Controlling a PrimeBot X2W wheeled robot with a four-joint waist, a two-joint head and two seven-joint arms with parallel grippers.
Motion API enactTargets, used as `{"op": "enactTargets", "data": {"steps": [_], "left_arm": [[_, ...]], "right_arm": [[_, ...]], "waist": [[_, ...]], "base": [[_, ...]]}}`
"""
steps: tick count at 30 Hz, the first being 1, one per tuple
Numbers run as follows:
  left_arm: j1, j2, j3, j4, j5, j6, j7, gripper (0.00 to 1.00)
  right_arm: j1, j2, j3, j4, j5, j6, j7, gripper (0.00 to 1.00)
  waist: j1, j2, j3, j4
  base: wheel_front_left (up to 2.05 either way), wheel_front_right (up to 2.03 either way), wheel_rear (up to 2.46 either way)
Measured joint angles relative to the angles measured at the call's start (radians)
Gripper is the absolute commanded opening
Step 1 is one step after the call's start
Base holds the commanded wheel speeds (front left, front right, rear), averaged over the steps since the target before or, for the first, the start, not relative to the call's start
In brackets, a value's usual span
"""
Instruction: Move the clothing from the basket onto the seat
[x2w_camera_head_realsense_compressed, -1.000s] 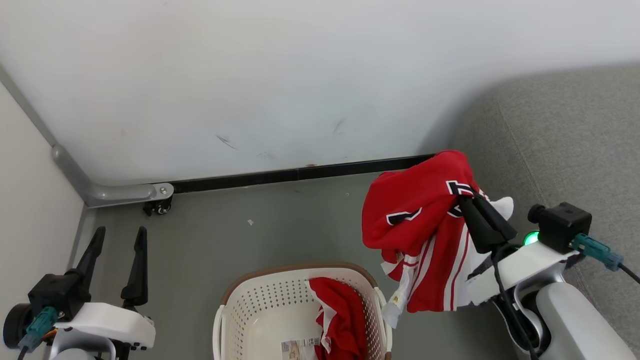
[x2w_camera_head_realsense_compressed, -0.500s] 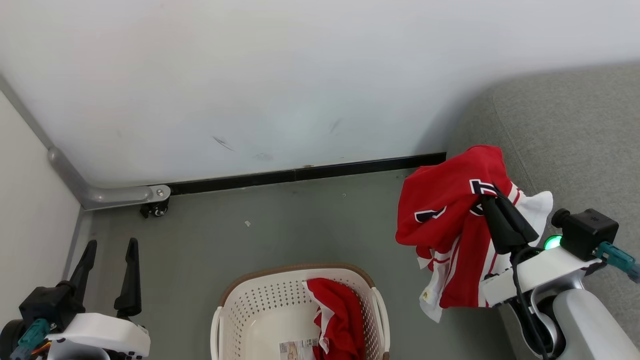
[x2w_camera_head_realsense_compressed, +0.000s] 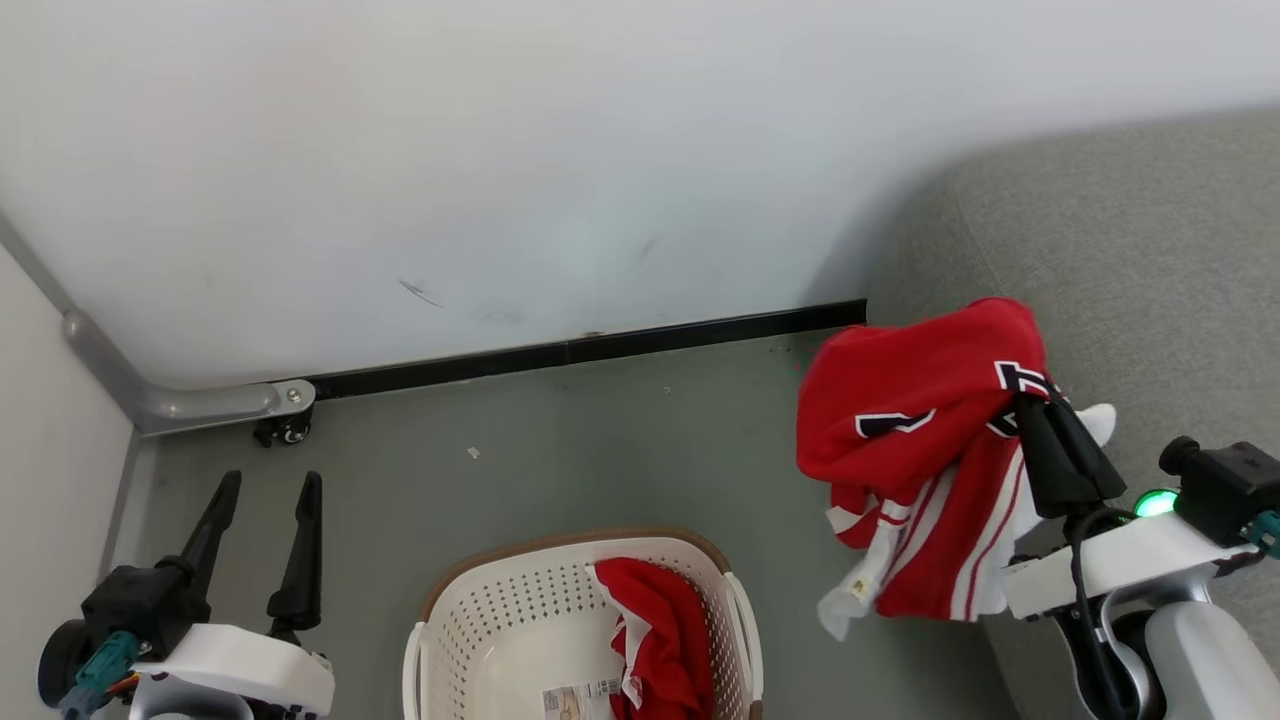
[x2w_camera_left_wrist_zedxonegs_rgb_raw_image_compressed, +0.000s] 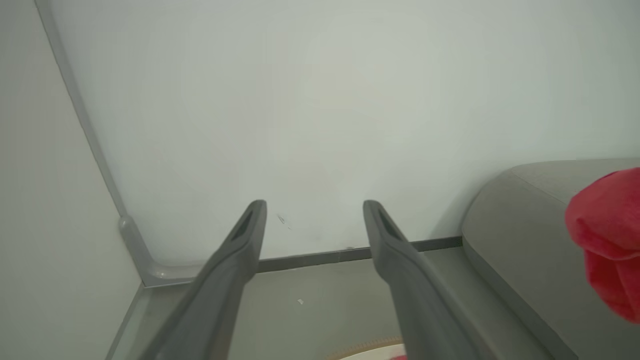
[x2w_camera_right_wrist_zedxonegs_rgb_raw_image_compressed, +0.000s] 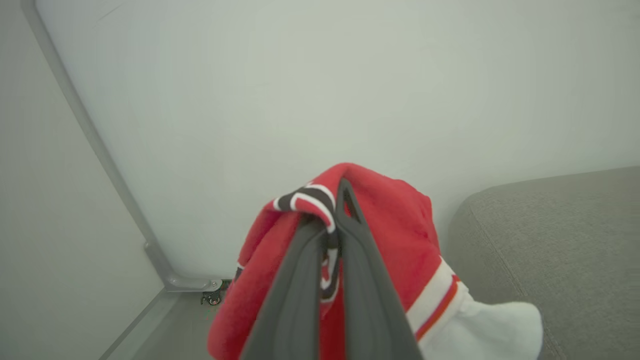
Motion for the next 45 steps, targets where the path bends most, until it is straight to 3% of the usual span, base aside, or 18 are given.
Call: {"op": "enactTargets", "data": {"steps": [19, 45], "left_arm": [[-0.066, -0.022, -0.047, 0.011, 0.029, -0.036, -0.003, 1.0], [-0.062, 0.007, -0.002, -0.013, 0.064, -0.038, -0.003, 1.0]], "right_arm": [[0.08, 0.034, -0.146, -0.103, -0.053, 0.0, 0.0, 0.0], [0.09, 0.064, -0.151, -0.116, -0.06, 0.0, 0.0, 0.0]], "waist": [[0.0, 0.0, 0.019, -0.107], [0.0, 0.0, 0.07, -0.291]], "base": [[0.0, 0.0, 0.0], [0.0, 0.0, 0.0]]}}
